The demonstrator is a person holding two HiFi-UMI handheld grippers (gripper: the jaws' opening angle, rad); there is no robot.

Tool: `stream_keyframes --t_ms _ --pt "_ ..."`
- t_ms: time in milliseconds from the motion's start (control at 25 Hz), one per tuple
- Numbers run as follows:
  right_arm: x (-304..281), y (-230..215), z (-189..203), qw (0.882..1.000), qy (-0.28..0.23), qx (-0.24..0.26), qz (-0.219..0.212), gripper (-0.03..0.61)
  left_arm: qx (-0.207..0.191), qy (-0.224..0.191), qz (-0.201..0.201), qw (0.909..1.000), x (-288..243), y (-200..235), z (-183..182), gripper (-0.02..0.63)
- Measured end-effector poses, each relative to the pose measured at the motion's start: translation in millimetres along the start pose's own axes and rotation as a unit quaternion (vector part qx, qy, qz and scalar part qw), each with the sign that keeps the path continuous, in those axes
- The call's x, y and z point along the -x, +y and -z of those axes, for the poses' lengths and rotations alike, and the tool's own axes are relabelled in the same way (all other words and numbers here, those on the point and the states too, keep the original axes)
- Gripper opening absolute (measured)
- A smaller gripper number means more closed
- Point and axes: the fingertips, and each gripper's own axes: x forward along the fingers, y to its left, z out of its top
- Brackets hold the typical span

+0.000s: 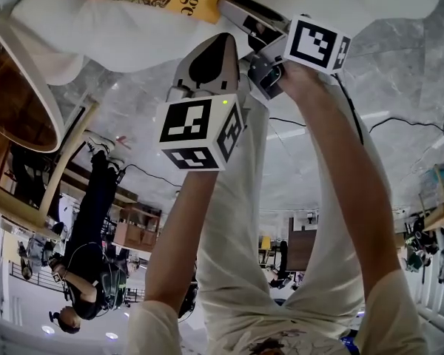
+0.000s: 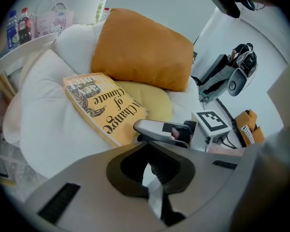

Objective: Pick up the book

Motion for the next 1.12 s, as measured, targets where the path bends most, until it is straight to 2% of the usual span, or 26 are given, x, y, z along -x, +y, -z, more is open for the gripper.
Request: stream_keyframes --t_ms 80,360,520,880,1120 --pt "-4 1 -2 1.0 -0.002 0.006 -0.007 0.25 0.001 0.0 0.0 1.0 0 1 1 0.006" --pt "-16 -12 2 1.0 0.008 -0.009 0.015 0.256 0.003 0.005 0.001 1.0 -4 6 4 0.006" --pt "-27 -15 0 1.0 0.008 -0.001 0.022 0.256 0.002 0.007 0.004 1.0 -7 9 5 0.006" --pt "-34 -13 -2 1.0 0.008 -0.016 0.011 0.256 0.01 0.009 0.013 0.9998 -6 7 5 0.006" --pt "-43 -11 -3 0.999 0.023 -0.024 -0.019 0.256 0.009 0.007 0.012 0.9999 -8 15 5 0.006"
